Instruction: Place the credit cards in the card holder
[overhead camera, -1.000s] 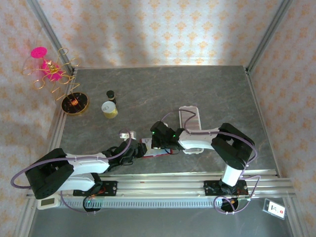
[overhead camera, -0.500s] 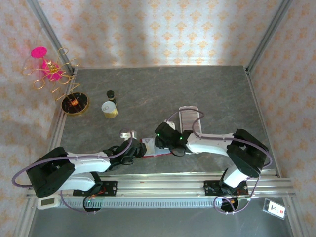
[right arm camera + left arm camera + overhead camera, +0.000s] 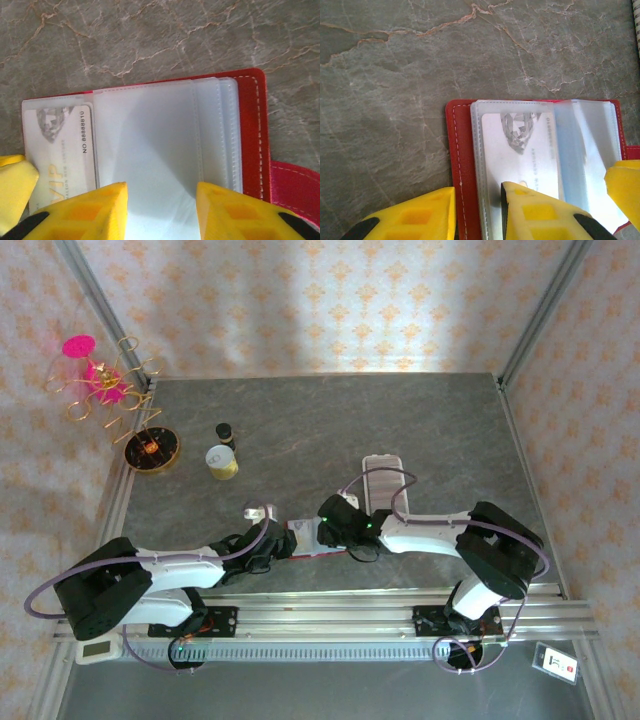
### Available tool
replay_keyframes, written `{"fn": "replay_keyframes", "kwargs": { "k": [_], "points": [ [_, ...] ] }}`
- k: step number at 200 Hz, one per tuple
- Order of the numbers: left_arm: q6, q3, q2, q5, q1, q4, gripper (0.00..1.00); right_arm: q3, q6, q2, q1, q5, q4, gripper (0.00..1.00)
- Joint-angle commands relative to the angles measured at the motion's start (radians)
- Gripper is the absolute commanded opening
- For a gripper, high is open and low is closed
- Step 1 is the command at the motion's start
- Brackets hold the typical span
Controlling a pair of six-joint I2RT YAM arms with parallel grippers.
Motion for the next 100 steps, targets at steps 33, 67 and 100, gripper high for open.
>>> {"fn": "replay_keyframes", "kwargs": {
  "k": [33,67,100],
  "points": [
    [0.012,-0.014,0.032,0.011,-0.003,-0.077,0.28,-0.003,0.017,0.025,0.004,-0.027,0.021,0.49],
    [0.0,-0.024,0.036,0.025,-0.003,-0.048,0.27,0.023,0.019,0.049,0.004,-0.07,0.05,0.5],
    [-0.007,-0.031,0.037,0.03,-0.003,-0.036,0.26,0.038,0.026,0.049,0.003,-0.093,0.076,0.49]
  ]
}}
